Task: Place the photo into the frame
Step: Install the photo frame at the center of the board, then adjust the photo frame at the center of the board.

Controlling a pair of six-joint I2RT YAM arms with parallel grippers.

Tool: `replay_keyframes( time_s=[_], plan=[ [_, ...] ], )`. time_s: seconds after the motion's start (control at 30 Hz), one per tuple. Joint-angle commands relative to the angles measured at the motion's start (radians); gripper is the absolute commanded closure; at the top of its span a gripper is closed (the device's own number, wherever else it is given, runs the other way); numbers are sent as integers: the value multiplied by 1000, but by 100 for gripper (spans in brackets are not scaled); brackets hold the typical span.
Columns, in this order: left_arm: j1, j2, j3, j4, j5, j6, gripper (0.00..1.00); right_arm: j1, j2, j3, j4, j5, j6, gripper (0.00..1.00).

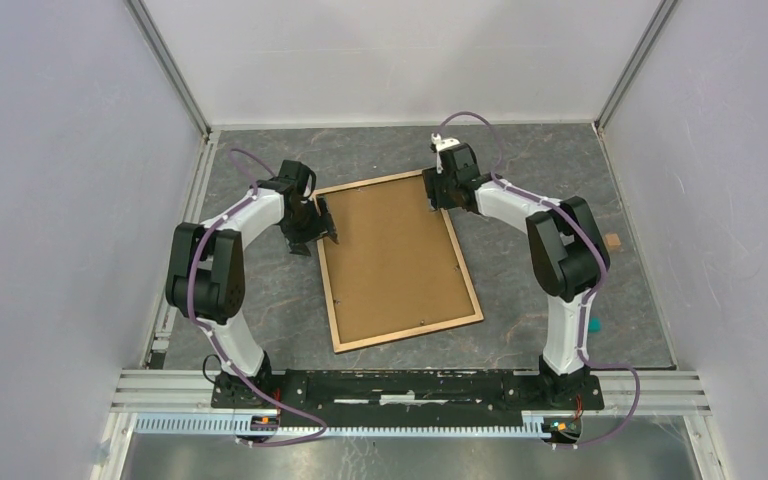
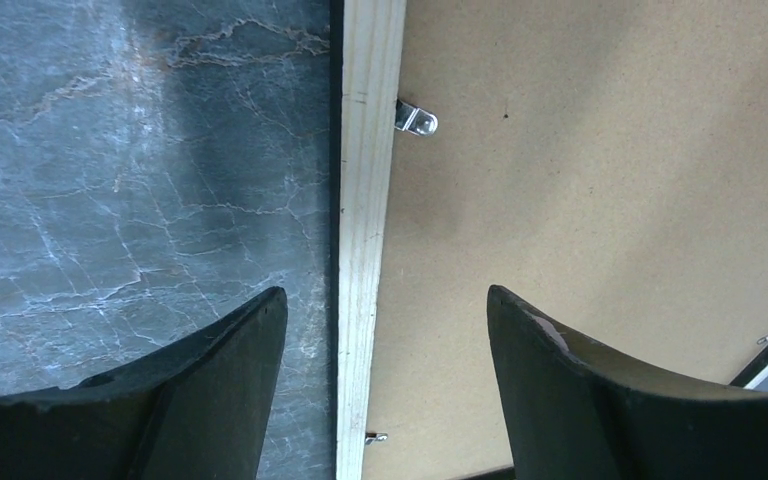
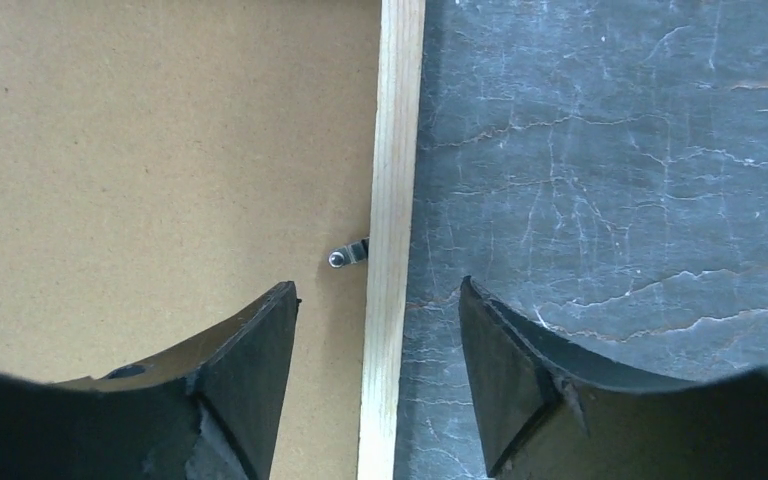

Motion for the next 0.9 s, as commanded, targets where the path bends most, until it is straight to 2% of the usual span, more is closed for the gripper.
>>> replay_keyframes(
  time_s=[0.0, 0.13, 0.33, 0.47, 0.6, 0.7, 0.87],
  plan=[
    [3, -1, 3, 20, -38, -1, 21, -15, -31, 2, -19, -29, -14, 32],
    [3, 57, 26, 22, -13, -28, 21, -15, -105, -166, 45, -124, 59, 28],
    [-4, 154, 102, 74, 91, -185, 21, 0, -275, -491, 240, -293, 185, 26],
    [-29, 272, 304, 70, 98, -213, 22, 69, -401, -667, 367, -324, 288, 26],
    [-67, 432, 591, -44, 144, -167, 20, 207, -493, -794, 523, -338, 426, 26],
    [-68, 442, 659, -62, 82, -112, 18, 257, -558, -848, 553, -310, 459, 25],
    [-63, 336, 688, -188, -184, -6, 12, 180, -658, -770, 311, -113, 281, 17]
  ],
)
